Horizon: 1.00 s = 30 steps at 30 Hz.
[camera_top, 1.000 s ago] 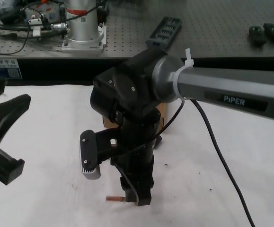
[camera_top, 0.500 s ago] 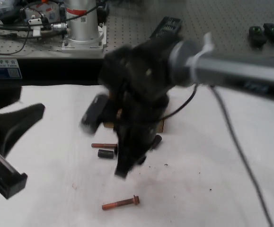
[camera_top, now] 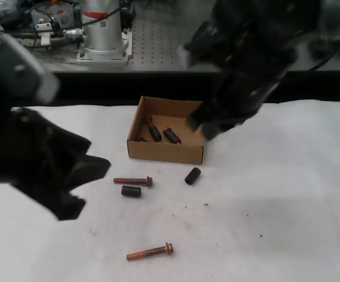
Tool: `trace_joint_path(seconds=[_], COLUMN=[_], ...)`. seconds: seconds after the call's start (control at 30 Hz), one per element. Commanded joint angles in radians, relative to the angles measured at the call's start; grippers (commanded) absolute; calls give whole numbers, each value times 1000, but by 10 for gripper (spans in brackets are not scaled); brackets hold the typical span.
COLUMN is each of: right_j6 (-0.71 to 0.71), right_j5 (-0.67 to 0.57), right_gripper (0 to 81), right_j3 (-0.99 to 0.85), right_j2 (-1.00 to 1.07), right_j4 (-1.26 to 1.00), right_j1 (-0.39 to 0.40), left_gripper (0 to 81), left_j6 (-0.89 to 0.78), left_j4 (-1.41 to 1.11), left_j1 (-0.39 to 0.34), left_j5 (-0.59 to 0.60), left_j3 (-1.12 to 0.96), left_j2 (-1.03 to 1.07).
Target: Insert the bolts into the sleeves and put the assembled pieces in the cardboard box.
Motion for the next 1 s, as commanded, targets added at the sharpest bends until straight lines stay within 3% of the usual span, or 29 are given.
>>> trace_joint_path(seconds=[0.0,0.3,0.5,0.8,0.97], right_j6=[25,5,3,151,166], right_j5=[-24,-142,-159,-165,-165], right_gripper=[230,230,230,230,230], right_j3=[-7,45,272,638,773], right_j2=[-38,-92,-272,-622,-753], right_j4=[31,97,-11,-242,-327], right_j1=[-36,-69,-69,-69,-69], left_gripper=[356,359,359,359,359], left_j6=[47,174,211,267,301], left_j4=[10,57,82,88,131], left_j1=[-23,-130,-174,-176,-178], left_j5=[14,-94,-162,-176,-189], left_j3=[-56,-122,-137,-145,-191], left_j2=[89,338,461,552,605])
